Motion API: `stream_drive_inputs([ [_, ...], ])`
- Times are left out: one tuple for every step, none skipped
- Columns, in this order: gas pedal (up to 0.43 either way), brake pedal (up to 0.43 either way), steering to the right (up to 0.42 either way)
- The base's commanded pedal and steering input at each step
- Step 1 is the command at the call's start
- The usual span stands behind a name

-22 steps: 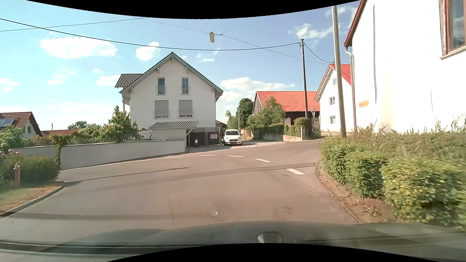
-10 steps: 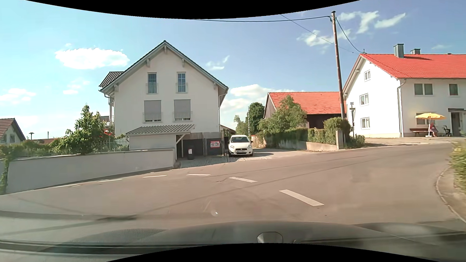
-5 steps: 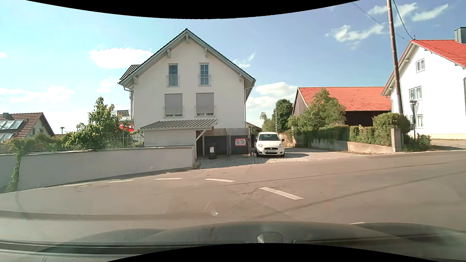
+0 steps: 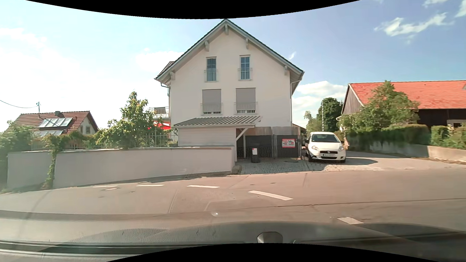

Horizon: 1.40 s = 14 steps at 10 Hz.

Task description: Follow the waypoints while adhering to traffic rules and regulations

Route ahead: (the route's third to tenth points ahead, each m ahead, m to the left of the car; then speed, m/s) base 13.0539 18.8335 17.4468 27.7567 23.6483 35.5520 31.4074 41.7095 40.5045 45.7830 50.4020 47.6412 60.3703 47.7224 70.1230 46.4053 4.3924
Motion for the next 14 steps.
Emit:
stream_drive_inputs([
  [0.0,0.006,-0.385],
  [0.0,0.006,-0.392],
  [0.0,0.006,-0.393],
  [0.0,0.006,-0.393],
  [0.0,0.006,-0.396],
  [0.0,0.006,-0.405],
  [0.0,0.006,-0.411],
  [0.0,0.006,-0.414],
  [0.0,0.006,-0.414],
  [0.0,0.006,-0.414],
  [0.0,0.006,-0.414],
  [0.008,0.012,-0.414],
  [0.02,0.006,-0.414],
  [0.028,0.006,-0.419],
])
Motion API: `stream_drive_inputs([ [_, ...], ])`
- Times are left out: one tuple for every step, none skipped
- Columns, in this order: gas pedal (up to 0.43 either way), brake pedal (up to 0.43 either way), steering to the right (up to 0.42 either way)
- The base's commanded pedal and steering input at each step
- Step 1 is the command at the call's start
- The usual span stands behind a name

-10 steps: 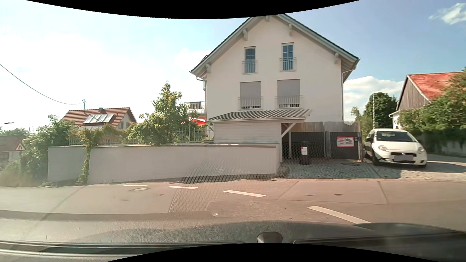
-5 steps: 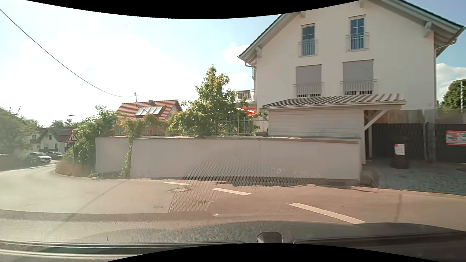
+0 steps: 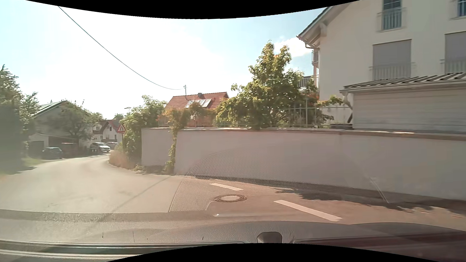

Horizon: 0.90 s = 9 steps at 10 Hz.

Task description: Follow the waypoints while adhering to traffic rules and regulations

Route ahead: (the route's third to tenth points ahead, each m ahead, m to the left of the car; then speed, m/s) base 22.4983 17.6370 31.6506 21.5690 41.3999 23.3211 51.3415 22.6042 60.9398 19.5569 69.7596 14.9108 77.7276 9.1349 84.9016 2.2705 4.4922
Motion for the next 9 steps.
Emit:
stream_drive_inputs([
  [0.028,0.006,-0.424],
  [0.028,0.006,-0.424],
  [0.028,0.006,-0.425],
  [0.028,0.006,-0.424],
  [0.028,0.006,-0.421],
  [0.028,0.006,-0.418],
  [0.047,0.006,-0.414],
  [0.079,0.012,-0.406],
  [0.079,0.012,-0.387],
])
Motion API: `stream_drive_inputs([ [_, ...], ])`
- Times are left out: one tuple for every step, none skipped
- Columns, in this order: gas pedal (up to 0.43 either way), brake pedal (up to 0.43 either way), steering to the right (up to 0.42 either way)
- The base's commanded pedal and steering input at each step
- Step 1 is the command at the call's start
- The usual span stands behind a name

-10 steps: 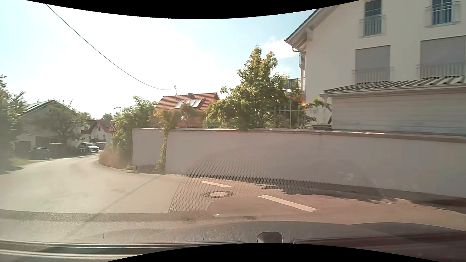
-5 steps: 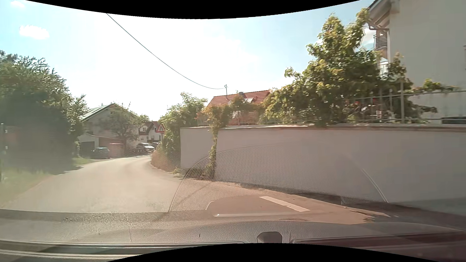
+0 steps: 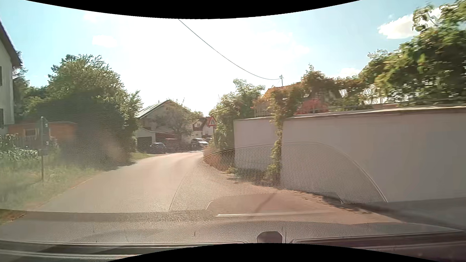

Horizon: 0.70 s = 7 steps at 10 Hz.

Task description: Follow the waypoints while adhering to traffic rules and regulations

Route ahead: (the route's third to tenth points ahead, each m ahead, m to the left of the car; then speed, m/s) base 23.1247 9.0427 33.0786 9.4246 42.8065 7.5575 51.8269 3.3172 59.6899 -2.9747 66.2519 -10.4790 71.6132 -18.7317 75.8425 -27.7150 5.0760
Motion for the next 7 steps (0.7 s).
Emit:
stream_drive_inputs([
  [0.079,0.006,-0.366],
  [0.079,0.006,-0.338],
  [0.079,0.006,-0.299],
  [0.079,0.006,-0.269],
  [0.079,0.006,-0.237],
  [0.079,0.006,-0.198],
  [0.079,0.006,-0.173],
])
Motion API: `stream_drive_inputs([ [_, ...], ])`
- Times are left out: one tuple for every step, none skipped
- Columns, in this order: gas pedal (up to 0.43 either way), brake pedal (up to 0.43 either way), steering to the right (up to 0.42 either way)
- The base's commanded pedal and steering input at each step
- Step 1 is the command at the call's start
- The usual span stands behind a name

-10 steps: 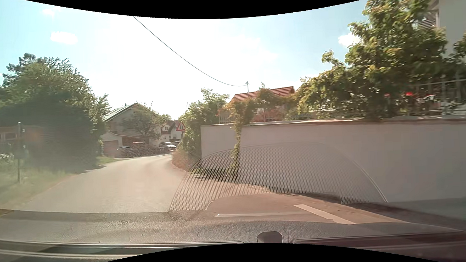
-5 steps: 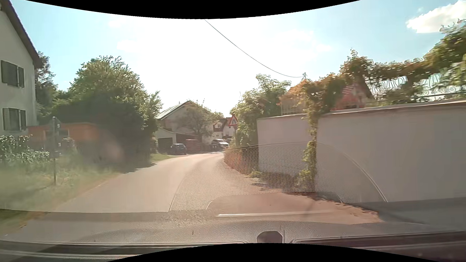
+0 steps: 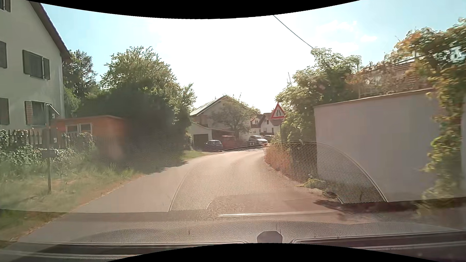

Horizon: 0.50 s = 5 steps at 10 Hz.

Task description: Follow the waypoints while adhering to traffic rules and regulations

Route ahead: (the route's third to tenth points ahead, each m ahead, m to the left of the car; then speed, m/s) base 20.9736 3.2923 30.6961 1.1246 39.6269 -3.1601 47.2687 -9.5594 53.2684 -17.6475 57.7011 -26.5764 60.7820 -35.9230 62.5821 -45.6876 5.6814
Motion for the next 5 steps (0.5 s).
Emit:
stream_drive_inputs([
  [0.079,0.006,-0.156],
  [0.079,0.006,-0.124],
  [0.079,0.006,-0.09],
  [0.079,0.006,-0.067],
  [0.079,0.006,-0.045],
])
